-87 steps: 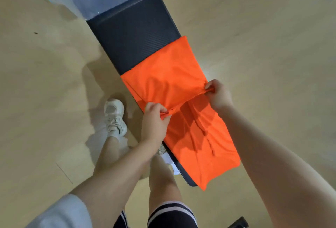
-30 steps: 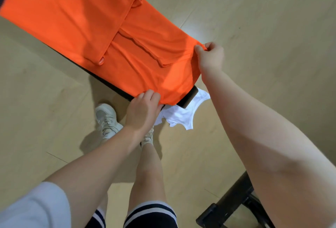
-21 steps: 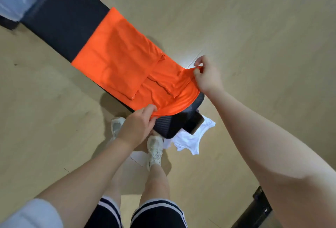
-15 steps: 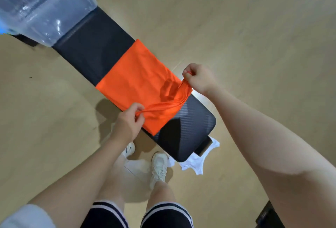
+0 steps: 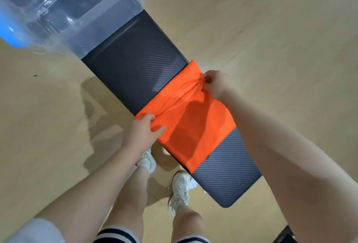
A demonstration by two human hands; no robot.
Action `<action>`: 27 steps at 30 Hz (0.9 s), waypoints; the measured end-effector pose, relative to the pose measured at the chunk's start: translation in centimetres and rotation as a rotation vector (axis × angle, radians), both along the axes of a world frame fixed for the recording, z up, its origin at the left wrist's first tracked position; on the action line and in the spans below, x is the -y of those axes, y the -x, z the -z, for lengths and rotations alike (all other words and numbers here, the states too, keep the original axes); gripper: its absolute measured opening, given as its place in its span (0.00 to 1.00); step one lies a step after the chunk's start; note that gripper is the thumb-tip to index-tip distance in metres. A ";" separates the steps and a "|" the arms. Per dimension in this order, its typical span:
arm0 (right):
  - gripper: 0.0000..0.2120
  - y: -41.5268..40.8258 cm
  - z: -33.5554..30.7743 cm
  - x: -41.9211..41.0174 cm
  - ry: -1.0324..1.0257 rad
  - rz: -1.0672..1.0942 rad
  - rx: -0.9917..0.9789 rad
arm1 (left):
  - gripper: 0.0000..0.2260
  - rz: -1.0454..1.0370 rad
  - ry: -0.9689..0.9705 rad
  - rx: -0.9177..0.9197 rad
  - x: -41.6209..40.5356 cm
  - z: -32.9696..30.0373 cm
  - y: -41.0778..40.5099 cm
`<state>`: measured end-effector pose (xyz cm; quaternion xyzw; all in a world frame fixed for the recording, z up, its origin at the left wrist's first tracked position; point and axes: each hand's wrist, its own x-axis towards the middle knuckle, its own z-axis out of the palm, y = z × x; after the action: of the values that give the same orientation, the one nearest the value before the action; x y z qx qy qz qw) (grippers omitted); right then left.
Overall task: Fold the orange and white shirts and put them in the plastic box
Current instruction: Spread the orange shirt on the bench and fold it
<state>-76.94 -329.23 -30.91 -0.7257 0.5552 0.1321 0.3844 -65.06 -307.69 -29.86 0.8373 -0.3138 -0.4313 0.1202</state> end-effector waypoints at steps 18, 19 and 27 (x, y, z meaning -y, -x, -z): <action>0.16 -0.9 1.2 -1.1 0.232 -0.014 0.084 | 0.04 0.027 0.078 0.194 0.1 2.1 -3.5; 0.19 -0.5 0.6 -1.9 0.324 -0.123 0.091 | 0.09 0.120 0.159 0.283 0.0 2.1 -3.1; 0.29 8.2 1.1 -11.9 0.402 -0.876 0.050 | 0.37 0.606 0.386 0.262 -1.7 4.0 6.9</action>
<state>-85.15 -317.31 -32.03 -0.9542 0.2023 0.1542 0.1578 -71.99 -305.96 -33.83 0.7166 -0.6353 -0.2694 0.1018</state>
